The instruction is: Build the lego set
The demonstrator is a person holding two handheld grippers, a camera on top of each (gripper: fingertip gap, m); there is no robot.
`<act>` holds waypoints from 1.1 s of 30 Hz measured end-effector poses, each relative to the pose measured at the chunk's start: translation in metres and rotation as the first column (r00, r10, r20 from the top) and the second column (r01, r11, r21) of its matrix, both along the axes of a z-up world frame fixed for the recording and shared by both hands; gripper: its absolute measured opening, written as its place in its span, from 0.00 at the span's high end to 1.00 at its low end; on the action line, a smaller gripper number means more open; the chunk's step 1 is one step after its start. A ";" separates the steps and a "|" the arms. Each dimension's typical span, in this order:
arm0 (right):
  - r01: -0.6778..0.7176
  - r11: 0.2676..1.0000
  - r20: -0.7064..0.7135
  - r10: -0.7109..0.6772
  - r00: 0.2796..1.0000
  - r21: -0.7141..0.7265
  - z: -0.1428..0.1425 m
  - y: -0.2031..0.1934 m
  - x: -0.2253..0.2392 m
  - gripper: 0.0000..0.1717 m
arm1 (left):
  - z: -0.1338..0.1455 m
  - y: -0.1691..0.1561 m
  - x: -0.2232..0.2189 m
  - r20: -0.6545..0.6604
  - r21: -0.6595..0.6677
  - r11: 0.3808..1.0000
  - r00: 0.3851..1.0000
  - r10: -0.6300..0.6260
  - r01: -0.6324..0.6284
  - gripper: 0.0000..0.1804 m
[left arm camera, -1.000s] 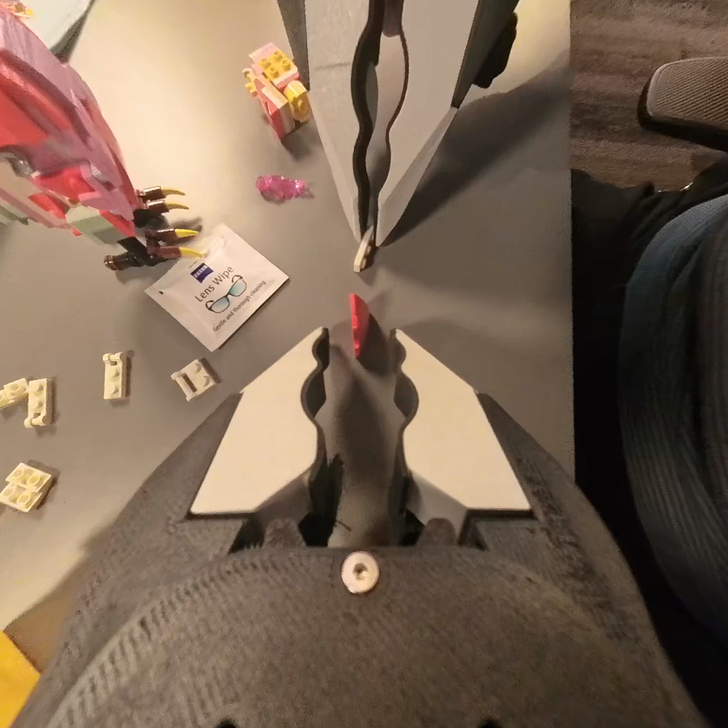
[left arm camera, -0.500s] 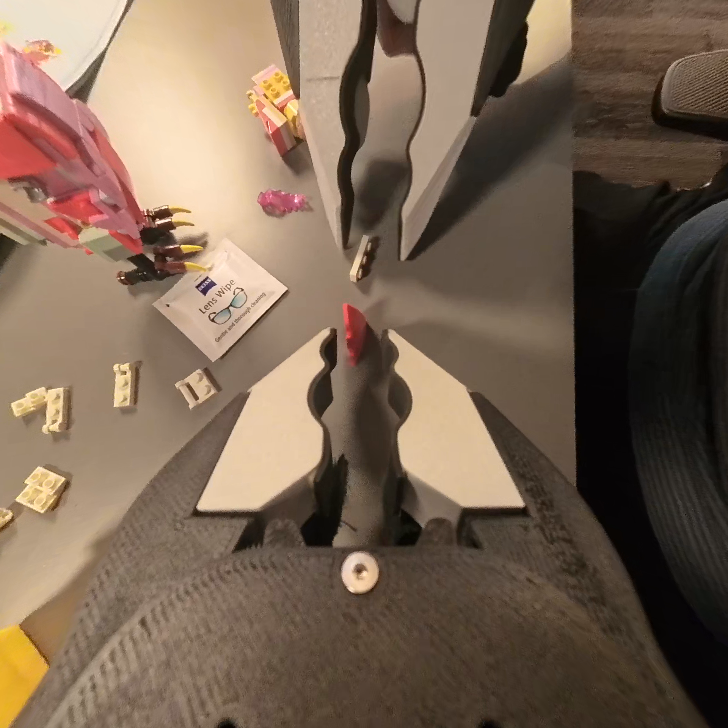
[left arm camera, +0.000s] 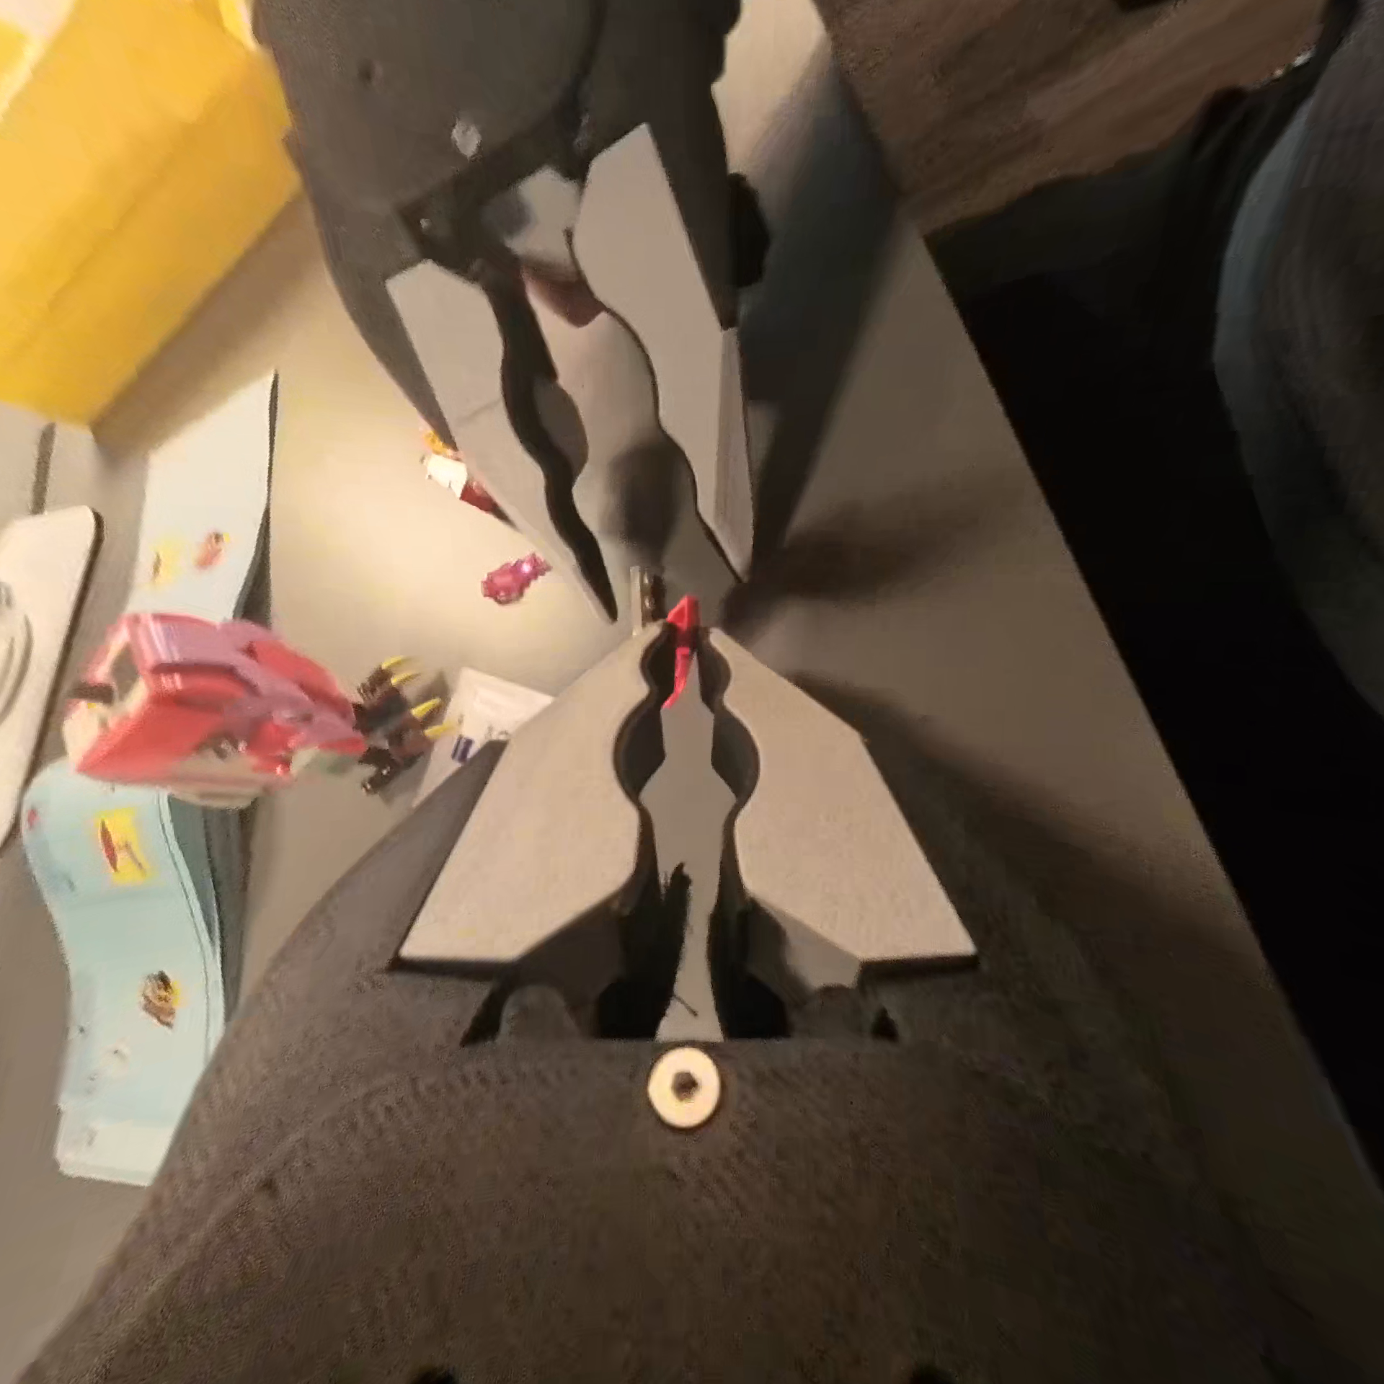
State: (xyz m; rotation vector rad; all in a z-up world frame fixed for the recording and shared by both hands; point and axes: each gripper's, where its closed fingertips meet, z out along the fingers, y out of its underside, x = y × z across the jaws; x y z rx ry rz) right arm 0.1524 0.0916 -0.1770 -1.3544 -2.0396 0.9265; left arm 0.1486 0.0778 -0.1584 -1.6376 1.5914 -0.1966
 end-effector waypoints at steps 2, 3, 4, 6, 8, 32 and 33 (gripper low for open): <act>-0.006 1.000 -0.013 0.006 1.000 0.007 -0.001 0.000 0.000 0.77 | -0.002 0.000 0.002 -0.011 0.005 0.999 0.999 -0.033 0.033 0.98; -0.009 1.000 -0.020 0.009 1.000 0.008 -0.001 0.000 0.000 0.77 | -0.002 0.000 0.003 -0.012 0.002 0.999 0.999 -0.044 0.044 0.98; -0.011 1.000 -0.025 0.011 1.000 0.008 -0.001 0.000 0.000 0.77 | -0.003 0.001 0.003 -0.013 -0.005 0.999 0.999 -0.052 0.052 0.98; -0.015 1.000 -0.037 0.015 0.999 0.013 0.001 -0.001 -0.001 0.77 | -0.006 0.003 0.003 -0.007 -0.031 0.998 0.998 -0.062 0.062 0.98; -0.017 1.000 -0.035 0.017 0.999 0.020 0.000 -0.001 -0.001 0.77 | -0.009 0.006 0.002 0.004 -0.077 0.996 0.999 -0.050 0.050 0.98; 0.050 0.997 0.017 -0.049 0.999 -0.058 -0.004 0.002 -0.005 0.87 | -0.013 0.018 0.006 0.188 -0.465 0.883 0.981 0.036 0.057 0.98; 0.055 0.997 0.016 -0.054 0.998 -0.056 -0.004 0.003 -0.006 0.88 | -0.013 0.019 0.006 0.191 -0.464 0.884 0.981 0.036 0.058 0.98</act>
